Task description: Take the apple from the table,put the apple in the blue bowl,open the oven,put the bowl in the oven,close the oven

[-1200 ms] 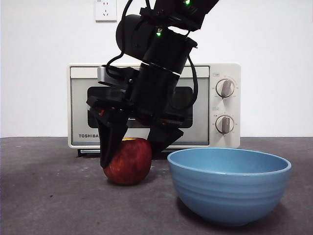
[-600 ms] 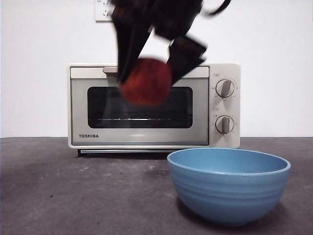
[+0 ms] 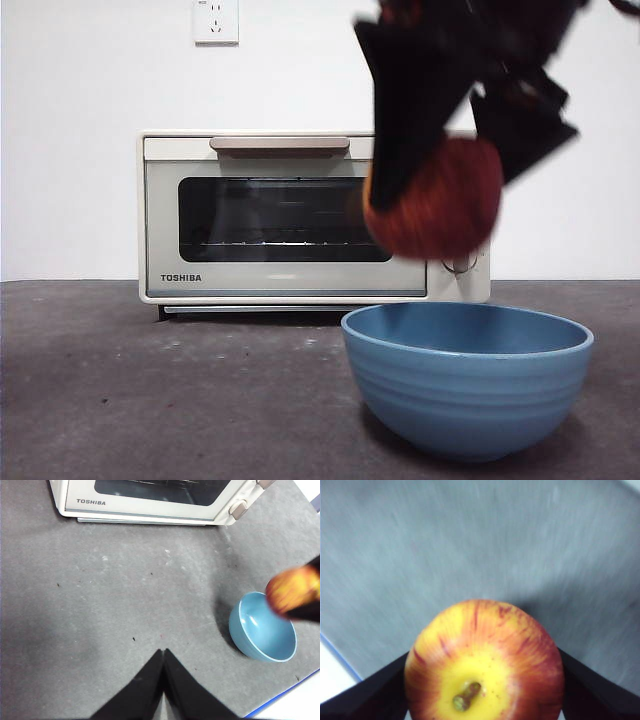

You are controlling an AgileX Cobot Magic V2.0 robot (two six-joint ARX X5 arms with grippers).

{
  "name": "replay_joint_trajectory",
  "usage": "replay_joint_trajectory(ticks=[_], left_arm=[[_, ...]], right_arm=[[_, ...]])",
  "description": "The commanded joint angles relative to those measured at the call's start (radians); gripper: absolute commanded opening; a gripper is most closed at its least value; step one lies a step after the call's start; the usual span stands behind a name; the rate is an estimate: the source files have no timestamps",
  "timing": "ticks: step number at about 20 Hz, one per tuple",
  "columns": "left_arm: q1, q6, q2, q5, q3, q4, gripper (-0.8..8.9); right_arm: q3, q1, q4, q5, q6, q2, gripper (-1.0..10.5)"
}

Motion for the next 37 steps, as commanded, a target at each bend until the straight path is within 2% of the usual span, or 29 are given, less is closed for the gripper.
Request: replay_joint_trajectory(ticks=[1, 6, 8, 10, 16, 19, 21, 26, 30, 32, 35, 37], left_arm=[[-0.002, 0.019, 0.005, 0.005, 0.02, 0.009, 0.07], [-0.002, 0.019, 0.005, 0.005, 0.02, 0.008, 0.07], [-0.002, 0.019, 0.005, 0.005, 0.02, 0.008, 0.07], [-0.002, 0.019, 0.005, 0.005, 0.02, 0.008, 0.07], [-0.002, 0.015, 0.005, 0.005, 0.02, 0.009, 0.07], [-0.002, 0.012, 0.005, 0.005, 0.02, 0.027, 0.07], [-0.002, -0.016, 0.014, 0.005, 0.02, 0.068, 0.07], [-0.024, -0.05, 0.105, 0.005, 0.044, 0.186, 0.07], [-0.076, -0.09, 0.253, 0.004, 0.081, 0.354, 0.07], [-0.108, -0.09, 0.346, 0.002, 0.118, 0.435, 0.07], [-0.158, -0.089, 0.497, -0.05, 0.195, 0.538, 0.07], [-0.182, -0.081, 0.606, -0.062, 0.264, 0.586, 0.07]], right_arm=[[-0.05, 0.011, 0.067, -0.006, 0.029, 0.008, 3.2], [-0.182, 0.027, 0.205, -0.024, 0.055, 0.01, 3.3], [-0.214, 0.027, 0.237, -0.024, 0.055, 0.01, 3.8], [-0.231, 0.036, 0.245, -0.024, 0.054, 0.021, 4.3], [-0.232, 0.04, 0.249, -0.023, 0.04, 0.036, 4.4], [-0.212, 0.042, 0.259, 0.057, 0.027, 0.021, 4.4], [-0.179, 0.042, 0.25, 0.063, 0.016, -0.018, 4.4], [-0.09, 0.037, 0.135, 0.157, 0.006, -0.14, 4.4], [-0.079, -0.018, -0.021, 0.325, 0.034, -0.258, 4.4], [-0.079, -0.06, -0.126, 0.364, 0.061, -0.291, 4.4], [-0.079, -0.113, -0.214, 0.357, 0.08, -0.315, 4.4], [-0.079, -0.137, -0.24, 0.309, 0.099, -0.317, 4.4]])
